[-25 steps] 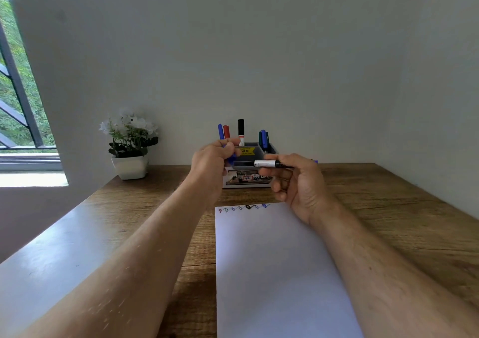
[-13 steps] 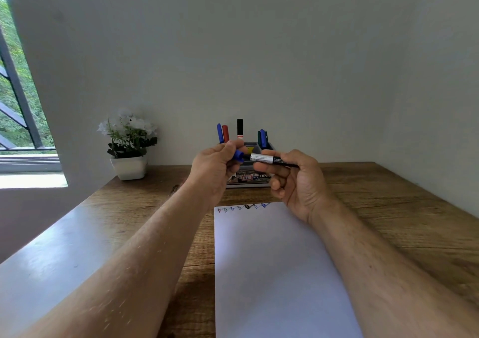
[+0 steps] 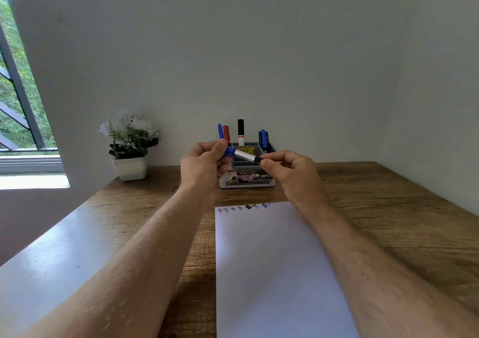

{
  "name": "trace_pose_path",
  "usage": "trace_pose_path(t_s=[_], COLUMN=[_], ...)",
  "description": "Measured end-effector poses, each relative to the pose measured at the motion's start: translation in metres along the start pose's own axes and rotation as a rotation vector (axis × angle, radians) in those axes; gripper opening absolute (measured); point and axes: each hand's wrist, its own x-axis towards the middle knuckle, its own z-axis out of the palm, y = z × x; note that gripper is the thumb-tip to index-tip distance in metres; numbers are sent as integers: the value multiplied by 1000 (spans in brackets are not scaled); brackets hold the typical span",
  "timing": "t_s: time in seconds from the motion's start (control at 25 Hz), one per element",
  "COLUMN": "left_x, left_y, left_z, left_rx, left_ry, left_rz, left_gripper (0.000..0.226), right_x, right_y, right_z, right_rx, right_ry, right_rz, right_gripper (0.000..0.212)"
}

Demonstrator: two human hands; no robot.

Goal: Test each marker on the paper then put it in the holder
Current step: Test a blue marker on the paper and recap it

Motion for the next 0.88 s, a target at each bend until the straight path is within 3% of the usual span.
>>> trace_pose_path(t_s=[0.2, 0.56, 0.76, 0.88], left_x=[0, -6, -8, -9], left_y=[-3, -3, -5, -3], left_z=[0, 4, 6, 5], left_rx=[26, -10, 26, 63], left_ry=[19, 10, -37, -31], left_rz=[27, 34, 39, 131], left_gripper=[14, 18, 39, 39], right_x=[-1, 0, 2, 1], right_y=[0, -2, 0, 1], right_z=[5, 10, 13, 15], right_rx=[-62, 59, 24, -58], right_ry=[37, -38, -67, -46], right_rz=[-14, 145, 144, 107], right_gripper=[13, 18, 21, 20])
